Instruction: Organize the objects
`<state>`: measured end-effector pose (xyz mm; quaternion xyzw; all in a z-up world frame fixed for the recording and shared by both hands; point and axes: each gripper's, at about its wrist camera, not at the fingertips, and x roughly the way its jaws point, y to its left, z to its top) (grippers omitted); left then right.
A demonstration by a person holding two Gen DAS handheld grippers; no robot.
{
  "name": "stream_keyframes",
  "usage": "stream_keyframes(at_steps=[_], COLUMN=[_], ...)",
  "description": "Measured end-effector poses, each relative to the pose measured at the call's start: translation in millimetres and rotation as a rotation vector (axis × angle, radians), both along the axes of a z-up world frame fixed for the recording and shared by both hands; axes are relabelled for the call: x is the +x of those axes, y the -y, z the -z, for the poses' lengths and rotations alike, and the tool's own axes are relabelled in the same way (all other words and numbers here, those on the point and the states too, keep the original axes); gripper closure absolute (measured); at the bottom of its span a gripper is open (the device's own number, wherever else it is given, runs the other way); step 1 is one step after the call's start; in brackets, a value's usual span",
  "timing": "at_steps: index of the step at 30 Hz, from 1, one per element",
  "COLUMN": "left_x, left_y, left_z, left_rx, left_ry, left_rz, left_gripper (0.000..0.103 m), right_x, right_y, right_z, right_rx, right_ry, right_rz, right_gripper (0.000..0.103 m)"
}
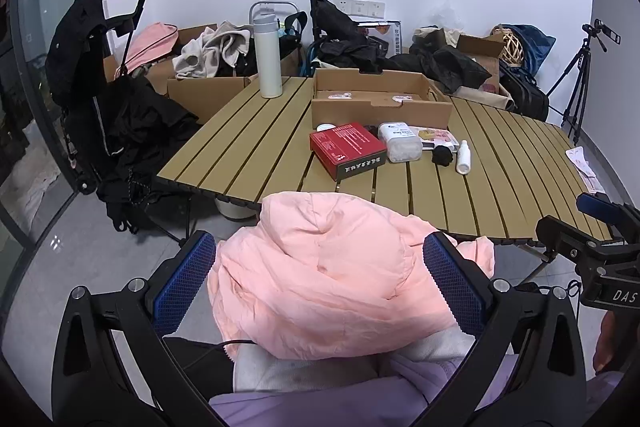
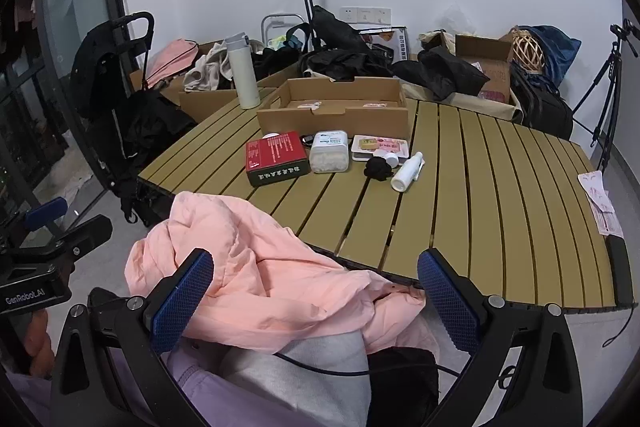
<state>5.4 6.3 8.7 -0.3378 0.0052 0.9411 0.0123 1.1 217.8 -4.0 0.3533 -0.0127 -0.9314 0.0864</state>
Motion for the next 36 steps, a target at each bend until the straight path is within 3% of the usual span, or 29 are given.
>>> stream_keyframes(at_steps=[36], left_x=[0.4], left_y=[0.2], left_z=[0.1], left_rx=[-0.001], left_ry=[-0.002], left_rz=[0.024], left_gripper=[0.000], right_x=[-0.6], right_y=[1.7], right_z=[1.4], right_rx=[0.003], right_ry=[0.003], right_rz=[-0.003], right_gripper=[0.000])
